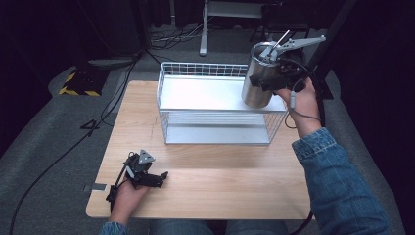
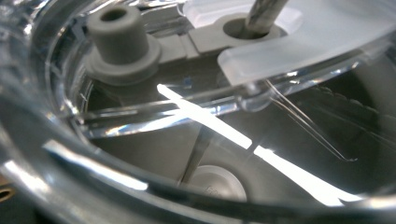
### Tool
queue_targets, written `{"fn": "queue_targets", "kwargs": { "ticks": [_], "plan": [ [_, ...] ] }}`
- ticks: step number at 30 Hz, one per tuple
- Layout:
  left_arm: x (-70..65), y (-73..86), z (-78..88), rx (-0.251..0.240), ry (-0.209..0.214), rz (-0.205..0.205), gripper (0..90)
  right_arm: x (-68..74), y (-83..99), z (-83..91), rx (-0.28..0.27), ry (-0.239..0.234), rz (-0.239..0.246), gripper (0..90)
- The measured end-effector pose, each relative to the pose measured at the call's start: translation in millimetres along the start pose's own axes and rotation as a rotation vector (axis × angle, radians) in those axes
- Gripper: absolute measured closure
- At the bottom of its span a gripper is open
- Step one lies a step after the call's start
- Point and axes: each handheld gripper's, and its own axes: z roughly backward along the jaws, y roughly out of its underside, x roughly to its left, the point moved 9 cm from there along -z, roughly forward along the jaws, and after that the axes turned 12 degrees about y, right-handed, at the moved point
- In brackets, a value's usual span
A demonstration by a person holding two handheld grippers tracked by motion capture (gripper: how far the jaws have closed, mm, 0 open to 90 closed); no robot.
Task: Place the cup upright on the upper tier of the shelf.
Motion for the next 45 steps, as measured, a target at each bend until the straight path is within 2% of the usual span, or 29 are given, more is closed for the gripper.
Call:
{"fn": "queue_targets", "kwargs": {
  "ticks": [5, 8, 12, 18, 33, 40, 45],
  "plan": [
    [-0.5, 0.0, -0.2, -0.002, 0.001, 0.006, 2.3, -7.5, -6.2, -18.1, 0.013, 0.017, 0.003, 3.7],
    [0.1, -0.1, 0.0, -0.001, -0.001, 0.0, 2.3, -10.5, -7.0, -23.1, 0.018, 0.023, -0.001, 3.7],
    [-0.2, -0.1, -0.1, -0.002, 0.0, 0.004, 2.3, -12.7, -6.2, -32.4, 0.035, 0.019, -0.032, 3.7],
    [-0.1, -0.1, -0.1, -0.002, 0.0, 0.002, 2.3, -12.1, -3.4, -44.7, 0.041, 0.005, -0.046, 3.7],
    [-0.2, -0.1, -0.2, -0.003, -0.002, 0.003, 2.3, -13.2, 5.1, -55.8, 0.065, 0.016, -0.055, 3.7],
    [-0.3, -0.1, -0.2, -0.004, -0.002, 0.004, 2.3, -15.6, 8.0, -56.6, 0.04, -0.007, -0.083, 3.4],
    [-0.3, 0.0, 0.0, -0.001, -0.002, 0.004, 2.4, -15.6, 8.8, -57.0, 0.019, -0.016, -0.081, 3.3]
  ]
}}
